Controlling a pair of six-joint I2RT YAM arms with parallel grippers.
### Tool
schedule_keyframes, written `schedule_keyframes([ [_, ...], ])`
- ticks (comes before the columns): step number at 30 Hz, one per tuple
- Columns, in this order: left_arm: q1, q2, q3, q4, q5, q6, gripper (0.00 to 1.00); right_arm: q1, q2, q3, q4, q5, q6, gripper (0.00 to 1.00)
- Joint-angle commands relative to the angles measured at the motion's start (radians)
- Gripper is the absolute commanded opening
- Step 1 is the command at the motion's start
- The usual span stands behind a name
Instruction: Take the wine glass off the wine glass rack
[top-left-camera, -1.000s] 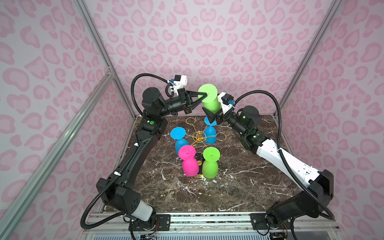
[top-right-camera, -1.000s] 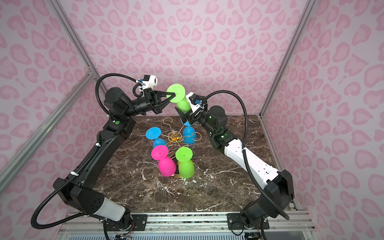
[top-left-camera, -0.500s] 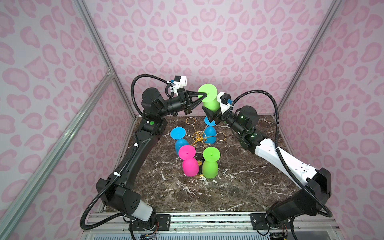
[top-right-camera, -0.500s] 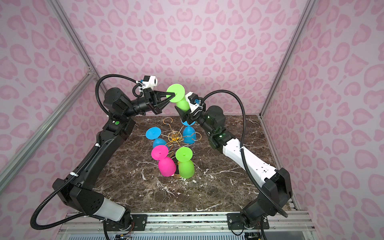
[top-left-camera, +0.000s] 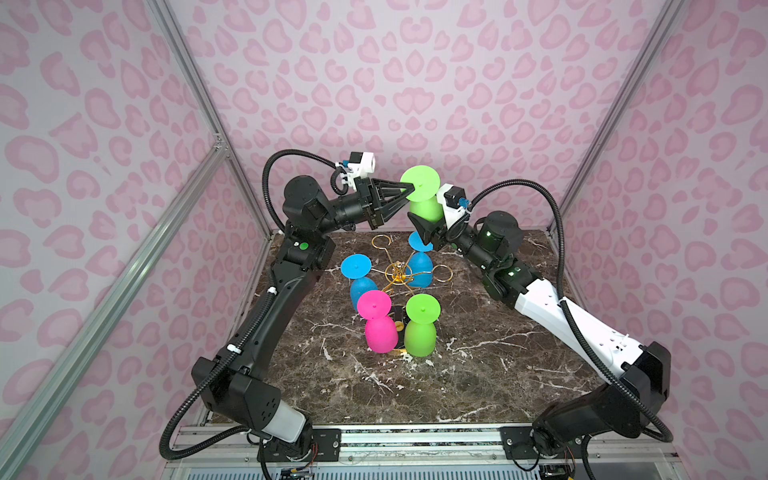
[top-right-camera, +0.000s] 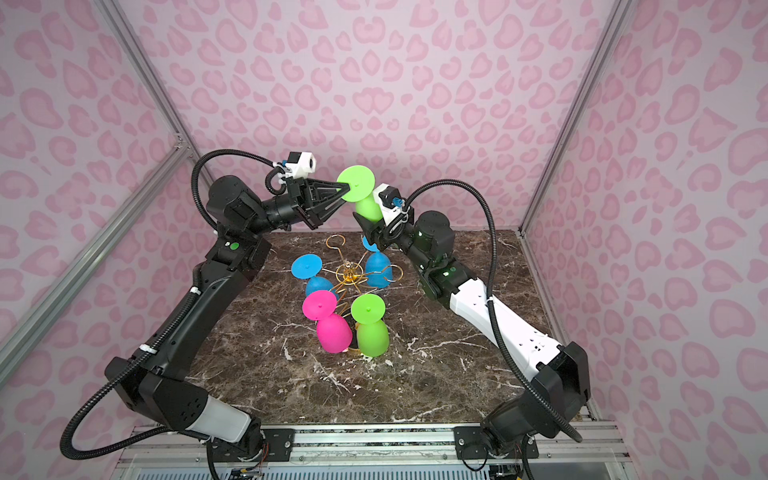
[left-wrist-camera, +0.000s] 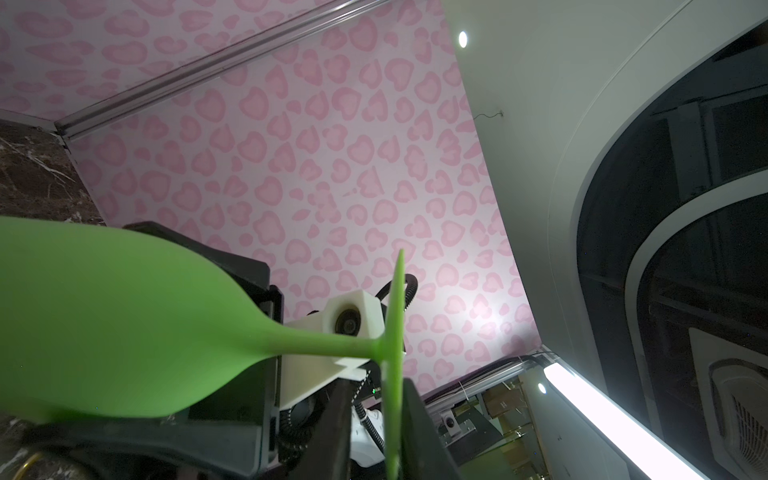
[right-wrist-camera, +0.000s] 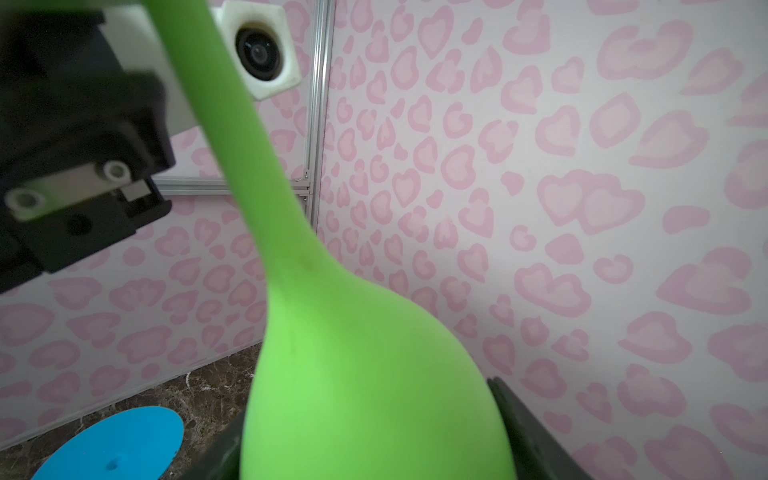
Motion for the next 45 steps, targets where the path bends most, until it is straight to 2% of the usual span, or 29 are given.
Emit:
schedule_keyframes([
  [1,0.000,-0.013,0.007,0.038,0.009,0.014,0.44,0.000,-0.030,0.016,-0.037,0.029,0.052,0.65],
  [4,0.002,-0.020,0.004,0.030,0.011,0.058,0.60,-0.001,-0.074,0.025,-0.129,0.056,0.066,0.64],
  [9,0.005,-0.041,-0.009,0.003,-0.004,0.205,0.67,-0.016,-0.156,0.059,-0.330,0.092,0.083,0.63],
  [10,0.006,-0.041,-0.010,-0.010,-0.008,0.248,0.71,-0.016,-0.168,0.071,-0.391,0.100,0.082,0.63],
  [11,0.009,-0.040,-0.012,-0.025,-0.014,0.293,0.84,-0.017,-0.180,0.112,-0.450,0.110,0.083,0.62],
  [12,0.012,-0.040,-0.019,-0.036,-0.026,0.329,0.87,-0.017,-0.189,0.128,-0.497,0.120,0.087,0.62],
  [21,0.007,-0.115,-0.164,-0.006,-0.294,0.729,0.86,-0.020,-0.257,0.237,-0.824,0.130,0.144,0.59],
  [27,-0.004,-0.219,-0.229,-0.005,-0.449,1.040,0.88,-0.020,-0.244,0.308,-0.951,0.139,0.175,0.57],
  [30,-0.006,-0.260,-0.269,0.001,-0.492,1.220,0.88,-0.020,-0.220,0.349,-1.009,0.132,0.184,0.56],
  [33,-0.008,-0.275,-0.297,0.003,-0.487,1.408,0.87,-0.020,-0.203,0.359,-1.023,0.109,0.196,0.56],
  [38,-0.027,-0.282,-0.334,0.005,-0.368,1.770,0.79,-0.020,-0.175,0.370,-1.028,0.083,0.219,0.56],
  [45,-0.035,-0.242,-0.298,0.005,-0.292,1.957,0.72,-0.018,-0.122,0.419,-1.070,0.049,0.241,0.54],
])
